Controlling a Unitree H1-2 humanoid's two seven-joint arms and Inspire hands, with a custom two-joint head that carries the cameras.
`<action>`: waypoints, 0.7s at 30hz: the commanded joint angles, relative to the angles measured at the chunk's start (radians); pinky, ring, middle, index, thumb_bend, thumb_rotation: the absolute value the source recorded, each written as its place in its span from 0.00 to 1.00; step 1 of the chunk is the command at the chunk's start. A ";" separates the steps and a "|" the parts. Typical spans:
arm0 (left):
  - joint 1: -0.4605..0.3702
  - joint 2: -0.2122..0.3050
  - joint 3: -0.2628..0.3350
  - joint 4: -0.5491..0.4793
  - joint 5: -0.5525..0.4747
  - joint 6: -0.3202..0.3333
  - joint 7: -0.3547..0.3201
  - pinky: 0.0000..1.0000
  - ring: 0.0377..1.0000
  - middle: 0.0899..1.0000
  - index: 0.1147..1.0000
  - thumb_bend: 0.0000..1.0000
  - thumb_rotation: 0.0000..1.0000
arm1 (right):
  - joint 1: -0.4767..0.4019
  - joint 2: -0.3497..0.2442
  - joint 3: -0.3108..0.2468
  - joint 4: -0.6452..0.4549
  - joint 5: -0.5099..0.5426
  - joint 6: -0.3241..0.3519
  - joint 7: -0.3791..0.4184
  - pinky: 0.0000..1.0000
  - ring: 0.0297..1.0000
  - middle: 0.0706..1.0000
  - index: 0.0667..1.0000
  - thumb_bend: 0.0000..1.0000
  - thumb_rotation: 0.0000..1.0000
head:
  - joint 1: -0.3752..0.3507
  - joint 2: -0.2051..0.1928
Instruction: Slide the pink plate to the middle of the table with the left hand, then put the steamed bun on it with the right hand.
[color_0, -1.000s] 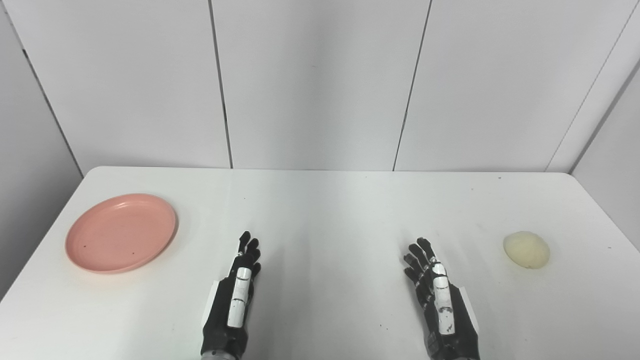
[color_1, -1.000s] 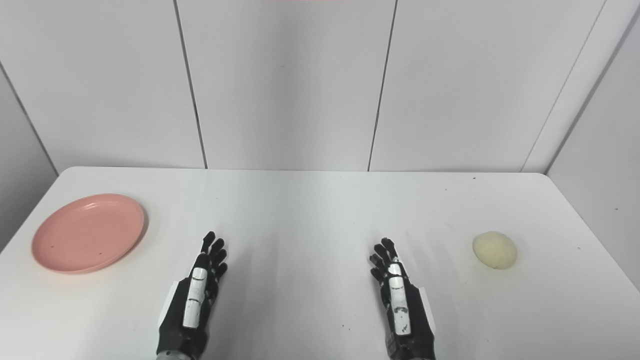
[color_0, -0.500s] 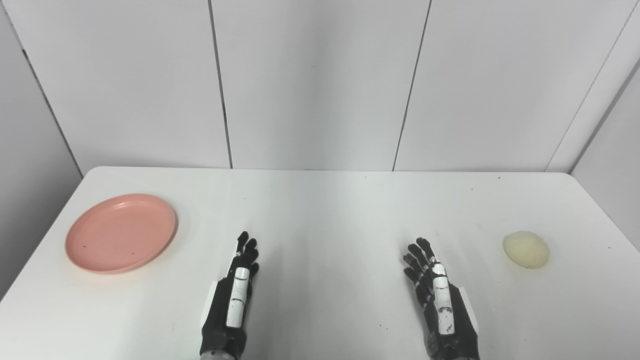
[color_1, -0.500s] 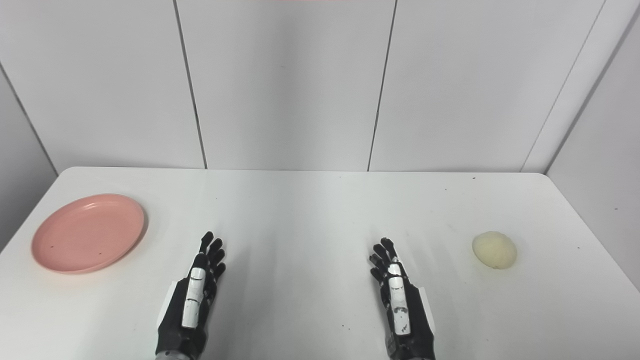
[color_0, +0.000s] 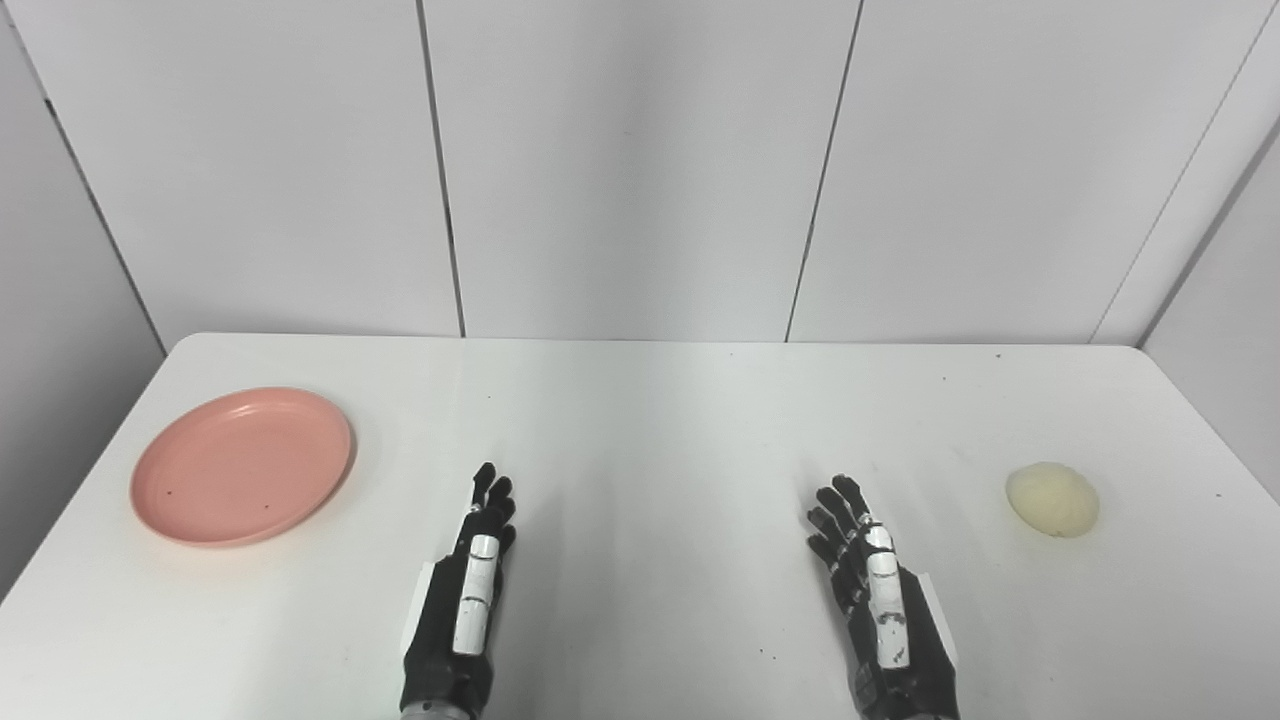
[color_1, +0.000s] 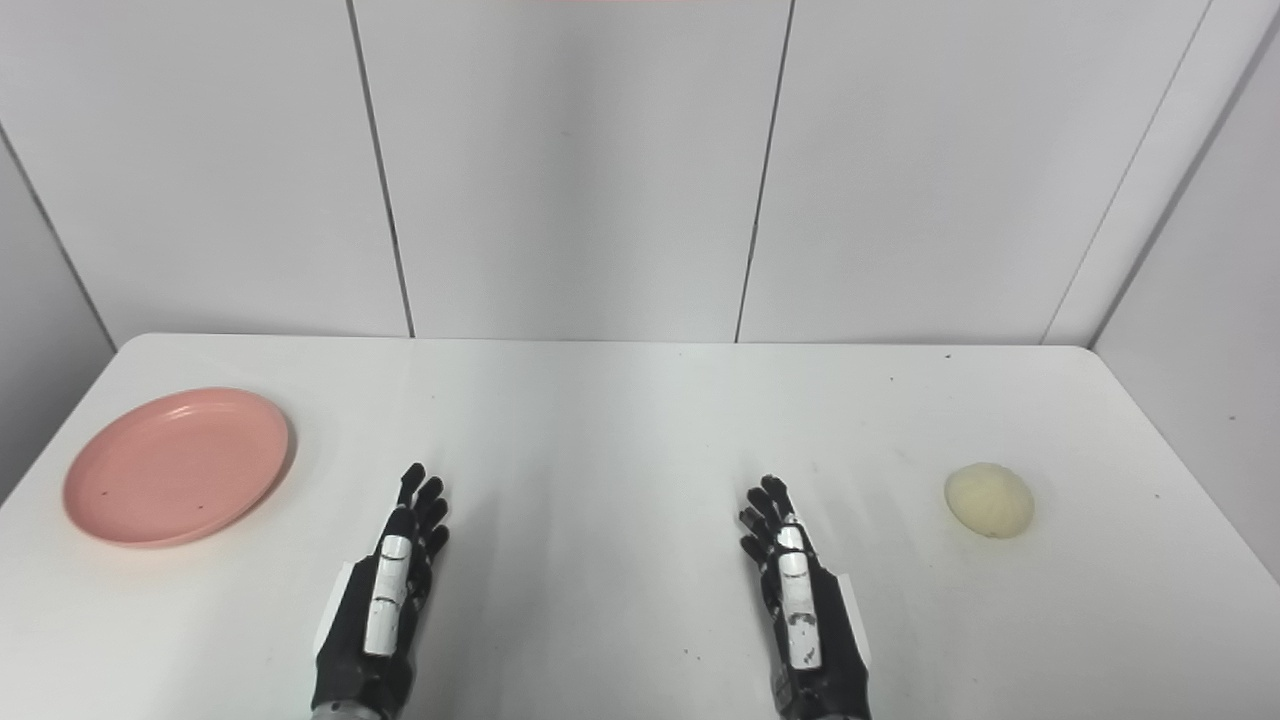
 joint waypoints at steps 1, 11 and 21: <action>-0.022 -0.023 -0.012 0.012 0.010 -0.046 0.007 1.00 1.00 1.00 1.00 0.71 0.99 | 0.010 -0.011 -0.010 0.036 0.013 -0.050 0.021 0.95 0.92 0.92 0.94 0.74 0.99 | 0.020 -0.005; -0.029 -0.053 -0.041 0.058 0.058 -0.076 0.027 1.00 1.00 1.00 1.00 0.70 1.00 | 0.009 -0.058 -0.036 0.071 0.058 -0.071 0.058 0.95 0.94 0.95 0.96 0.73 1.00 | 0.122 -0.035; -0.039 -0.073 -0.064 0.108 0.089 -0.108 0.046 1.00 1.00 1.00 1.00 0.68 1.00 | 0.003 -0.097 -0.053 0.107 0.089 -0.090 0.092 0.96 0.95 0.96 0.96 0.69 1.00 | 0.175 -0.068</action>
